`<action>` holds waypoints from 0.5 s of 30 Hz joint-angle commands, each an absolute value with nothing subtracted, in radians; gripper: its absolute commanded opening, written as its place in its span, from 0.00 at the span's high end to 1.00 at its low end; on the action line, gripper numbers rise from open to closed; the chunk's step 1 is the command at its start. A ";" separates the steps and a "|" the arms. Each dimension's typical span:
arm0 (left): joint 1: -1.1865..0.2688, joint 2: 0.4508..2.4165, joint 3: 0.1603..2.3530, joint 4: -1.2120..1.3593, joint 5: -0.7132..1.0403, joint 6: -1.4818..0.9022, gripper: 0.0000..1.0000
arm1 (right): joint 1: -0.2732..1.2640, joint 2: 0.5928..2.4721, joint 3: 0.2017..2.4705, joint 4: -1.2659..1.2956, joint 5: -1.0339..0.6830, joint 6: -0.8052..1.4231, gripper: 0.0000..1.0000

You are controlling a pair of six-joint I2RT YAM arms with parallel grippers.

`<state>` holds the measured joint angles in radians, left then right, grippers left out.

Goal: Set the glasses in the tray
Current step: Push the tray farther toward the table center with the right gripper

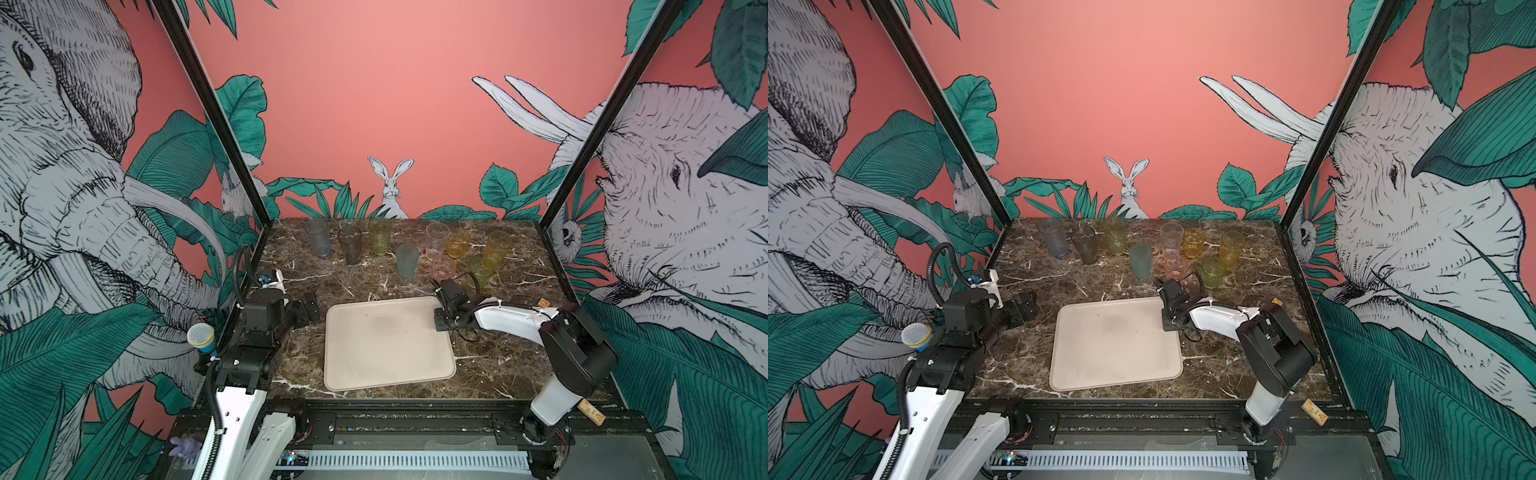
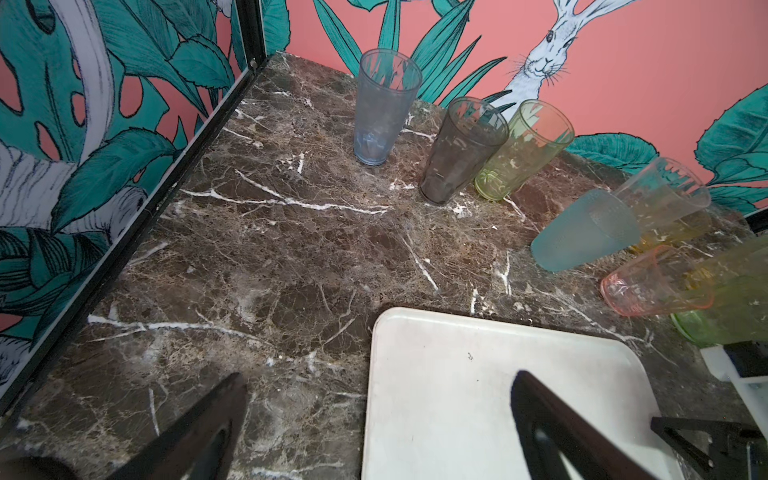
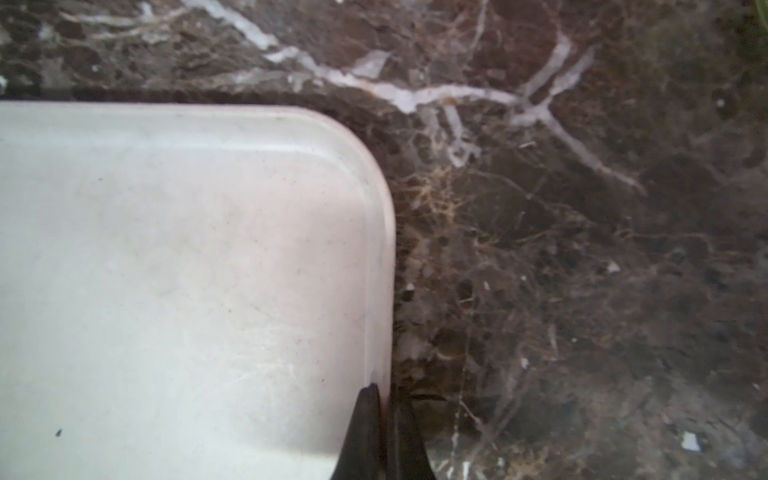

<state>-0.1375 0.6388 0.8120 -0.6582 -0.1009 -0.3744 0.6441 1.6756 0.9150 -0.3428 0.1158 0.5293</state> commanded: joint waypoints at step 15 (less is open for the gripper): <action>-0.139 0.633 0.793 -0.642 -0.102 -0.378 0.00 | 0.511 1.657 0.879 -0.624 0.258 0.474 1.00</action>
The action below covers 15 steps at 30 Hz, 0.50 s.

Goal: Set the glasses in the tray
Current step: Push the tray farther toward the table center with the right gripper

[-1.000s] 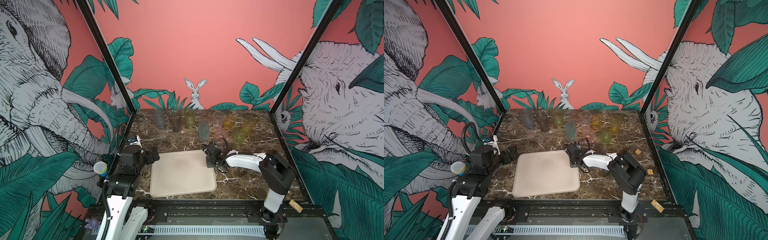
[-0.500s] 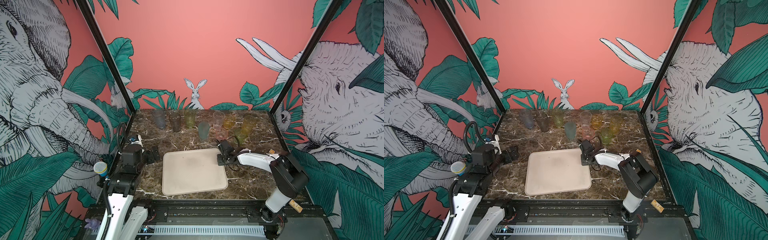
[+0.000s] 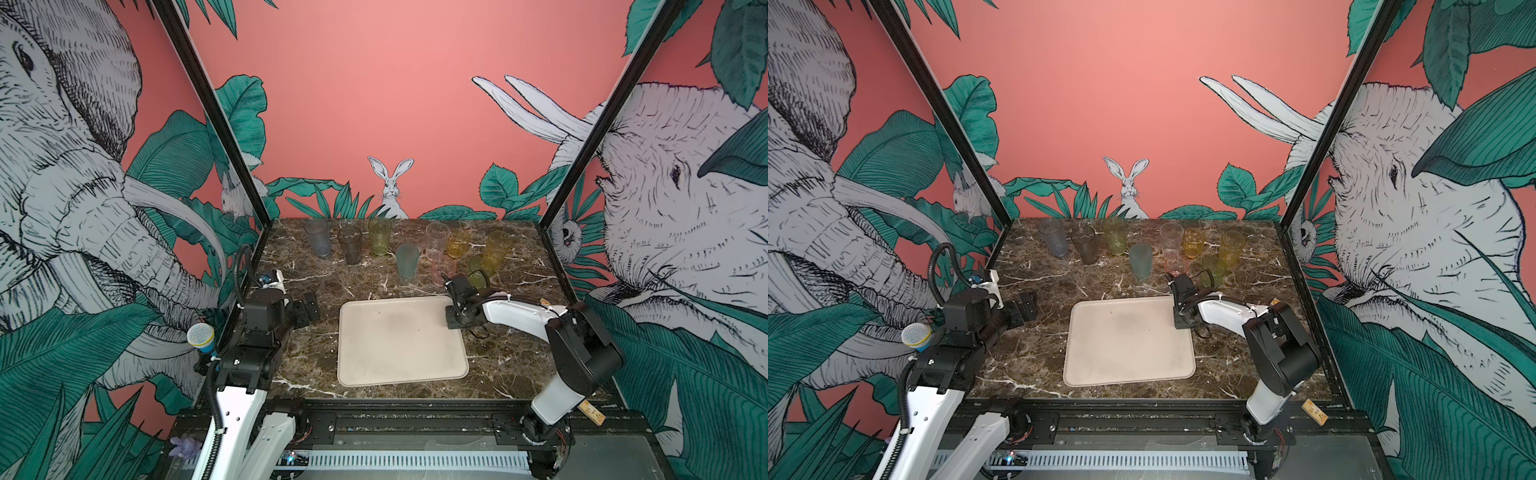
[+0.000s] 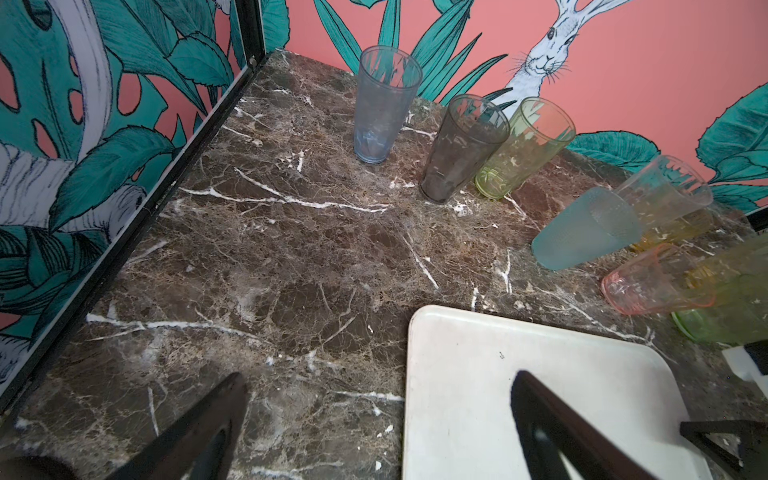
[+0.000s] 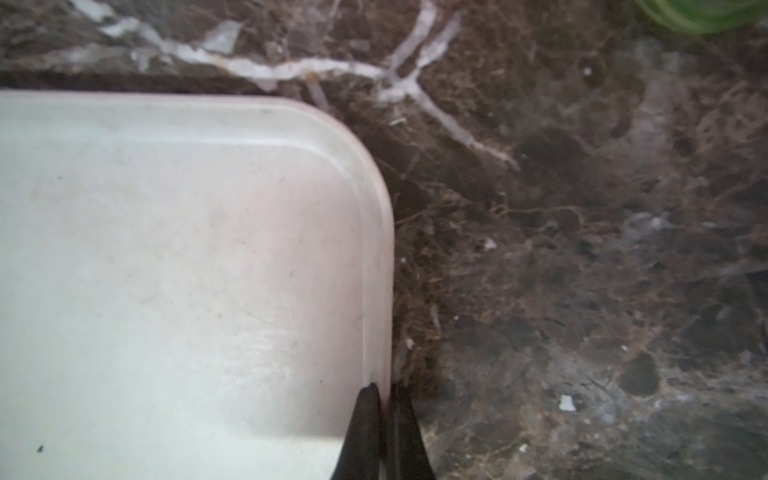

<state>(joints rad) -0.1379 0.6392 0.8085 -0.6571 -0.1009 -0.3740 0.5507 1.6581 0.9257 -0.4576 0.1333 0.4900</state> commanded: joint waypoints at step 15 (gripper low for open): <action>-0.137 0.636 0.793 -0.638 -0.096 -0.385 0.00 | 0.468 1.657 0.873 -0.615 0.238 0.471 0.98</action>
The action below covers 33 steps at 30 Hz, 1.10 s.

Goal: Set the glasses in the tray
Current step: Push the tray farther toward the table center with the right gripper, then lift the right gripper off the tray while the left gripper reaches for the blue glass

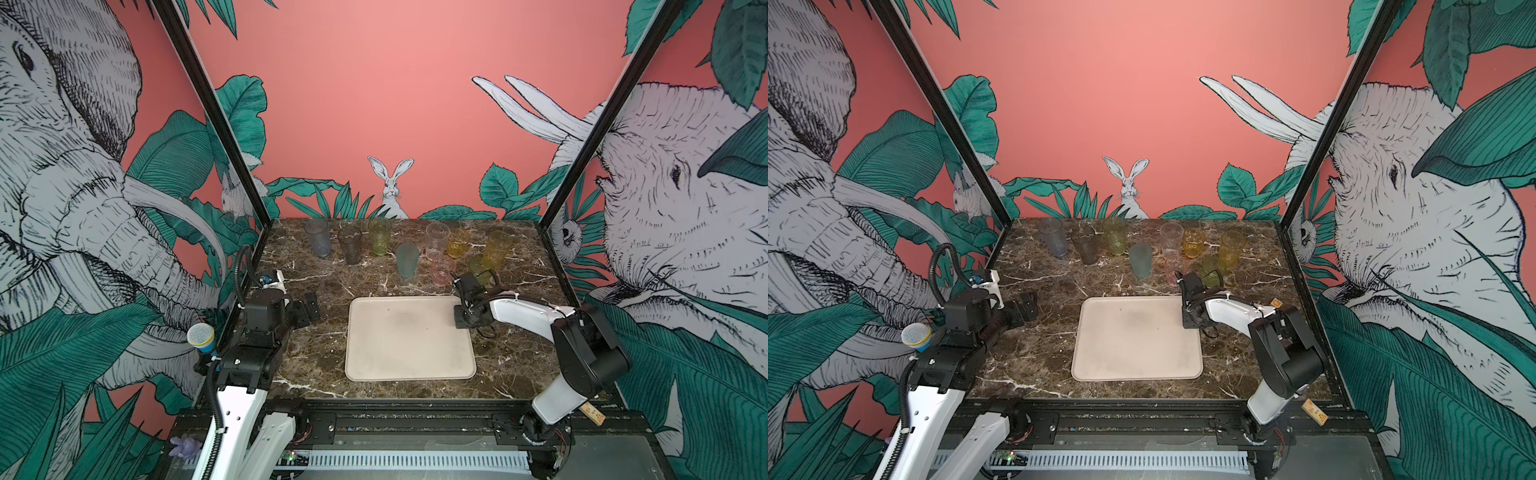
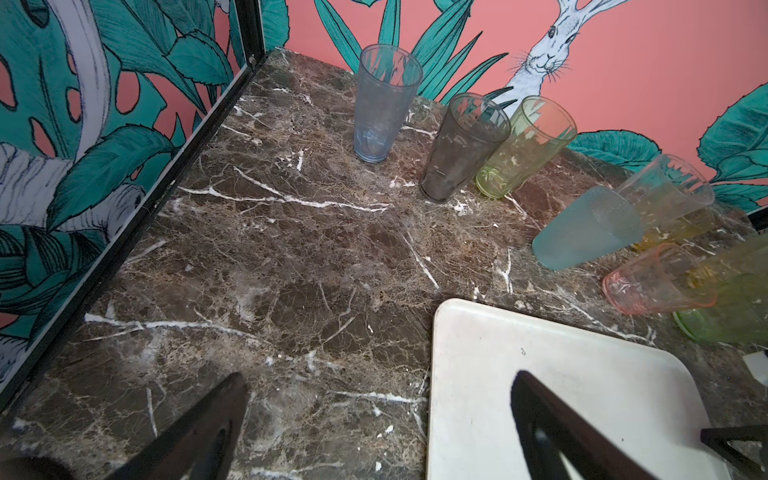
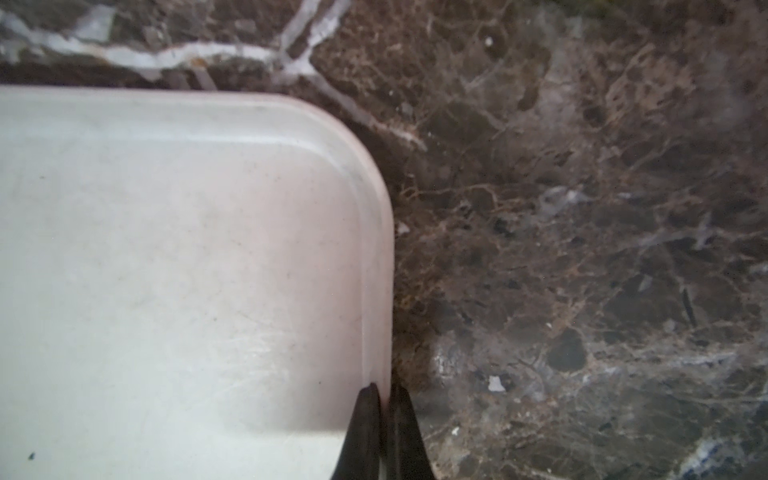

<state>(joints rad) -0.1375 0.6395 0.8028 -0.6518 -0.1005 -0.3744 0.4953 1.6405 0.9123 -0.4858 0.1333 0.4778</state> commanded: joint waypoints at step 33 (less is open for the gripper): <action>-0.138 0.991 1.081 -0.604 -0.093 -0.328 0.00 | 0.472 1.214 0.810 -0.263 -0.139 0.295 0.41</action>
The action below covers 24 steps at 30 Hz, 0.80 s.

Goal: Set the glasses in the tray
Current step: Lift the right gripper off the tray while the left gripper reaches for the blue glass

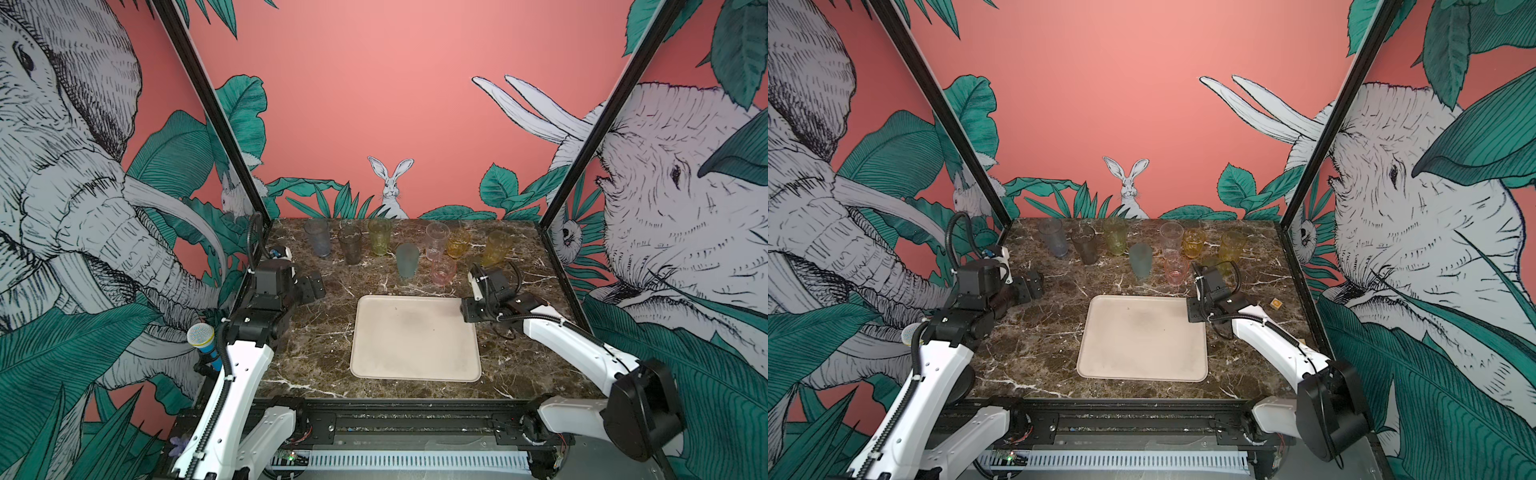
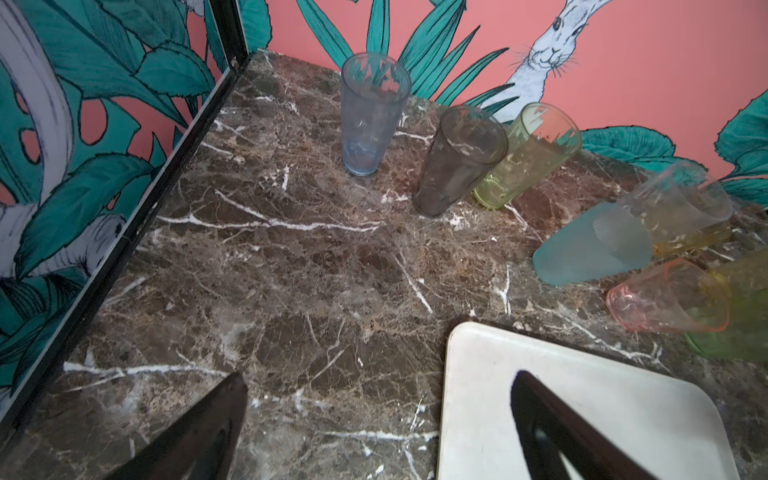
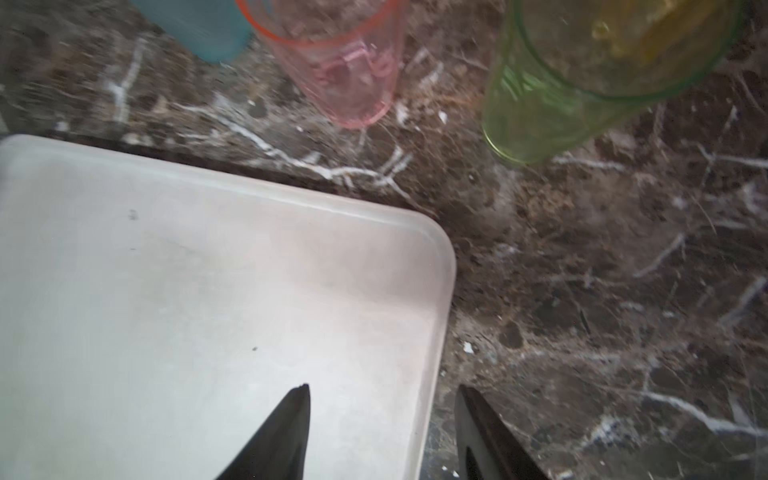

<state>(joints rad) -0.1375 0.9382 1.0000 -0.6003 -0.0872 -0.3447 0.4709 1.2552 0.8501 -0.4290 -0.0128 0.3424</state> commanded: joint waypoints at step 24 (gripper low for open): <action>0.012 1.851 1.904 -0.871 -0.039 -0.336 0.11 | 0.540 1.223 0.567 0.301 -0.280 0.260 0.39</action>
